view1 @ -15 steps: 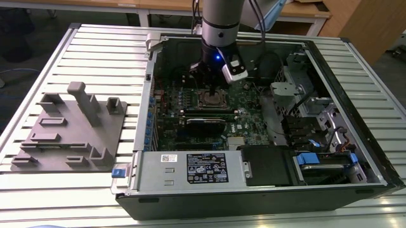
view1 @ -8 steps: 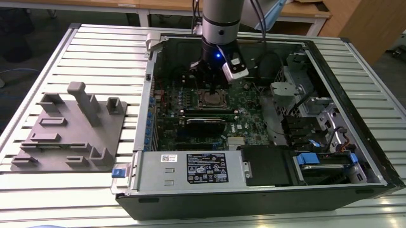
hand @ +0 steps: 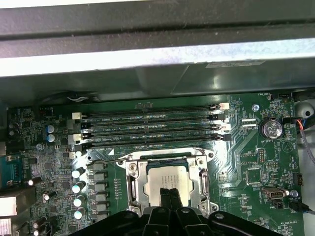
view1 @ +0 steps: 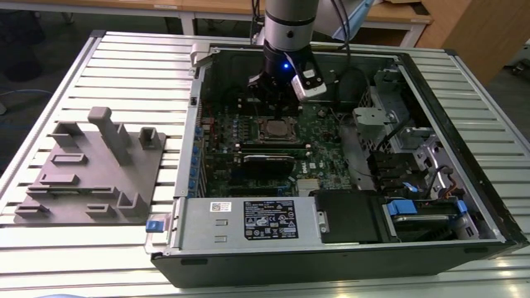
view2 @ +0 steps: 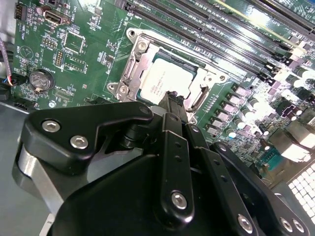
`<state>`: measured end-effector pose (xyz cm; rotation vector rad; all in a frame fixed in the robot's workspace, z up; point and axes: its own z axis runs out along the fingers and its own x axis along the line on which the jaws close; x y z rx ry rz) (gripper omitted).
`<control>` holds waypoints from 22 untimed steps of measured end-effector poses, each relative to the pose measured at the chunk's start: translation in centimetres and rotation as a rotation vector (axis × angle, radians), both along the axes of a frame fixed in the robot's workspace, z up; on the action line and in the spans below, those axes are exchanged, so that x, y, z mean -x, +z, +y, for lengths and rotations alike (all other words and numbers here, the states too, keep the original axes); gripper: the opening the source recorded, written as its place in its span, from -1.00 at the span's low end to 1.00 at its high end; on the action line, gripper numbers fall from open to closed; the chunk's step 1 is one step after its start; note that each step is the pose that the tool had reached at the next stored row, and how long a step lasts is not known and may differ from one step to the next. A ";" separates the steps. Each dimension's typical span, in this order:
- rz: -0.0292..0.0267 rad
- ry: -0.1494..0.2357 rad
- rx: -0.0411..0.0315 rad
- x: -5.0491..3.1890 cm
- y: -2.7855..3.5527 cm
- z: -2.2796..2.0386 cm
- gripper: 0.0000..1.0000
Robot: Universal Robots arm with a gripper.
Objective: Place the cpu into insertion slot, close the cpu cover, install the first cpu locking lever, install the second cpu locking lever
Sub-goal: 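Install the first cpu locking lever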
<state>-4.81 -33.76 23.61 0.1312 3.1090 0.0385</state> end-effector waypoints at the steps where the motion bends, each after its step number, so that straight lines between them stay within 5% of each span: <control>1: 0.0000 0.000 0.0000 0.00 0.00 0.00 -0.79; 10: 0.0002 0.000 0.0001 0.06 0.03 0.00 -0.79; 22: -0.0057 0.000 0.0000 2.11 0.01 0.00 -0.79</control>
